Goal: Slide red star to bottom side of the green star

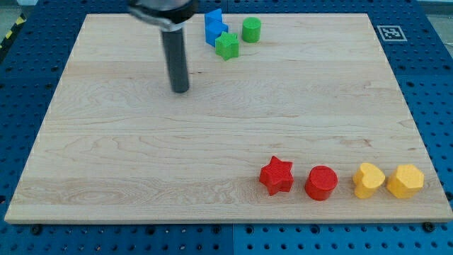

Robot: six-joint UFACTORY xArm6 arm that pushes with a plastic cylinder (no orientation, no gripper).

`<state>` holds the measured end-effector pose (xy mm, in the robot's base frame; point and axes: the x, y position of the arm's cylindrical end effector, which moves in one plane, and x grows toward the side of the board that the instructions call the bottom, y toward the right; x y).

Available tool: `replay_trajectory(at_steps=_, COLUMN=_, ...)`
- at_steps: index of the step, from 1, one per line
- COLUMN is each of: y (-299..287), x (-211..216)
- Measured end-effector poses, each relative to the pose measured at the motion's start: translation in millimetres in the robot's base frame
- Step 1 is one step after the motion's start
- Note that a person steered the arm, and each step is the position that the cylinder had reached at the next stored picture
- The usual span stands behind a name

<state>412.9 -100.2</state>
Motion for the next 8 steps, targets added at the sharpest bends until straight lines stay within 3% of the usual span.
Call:
replay_trajectory(at_steps=1, y=-3, x=92)
replay_trajectory(at_steps=2, y=45, x=189)
replay_trajectory(at_steps=3, y=76, x=206)
replay_trajectory(at_steps=5, y=199, x=204)
replay_trajectory(at_steps=8, y=158, x=174)
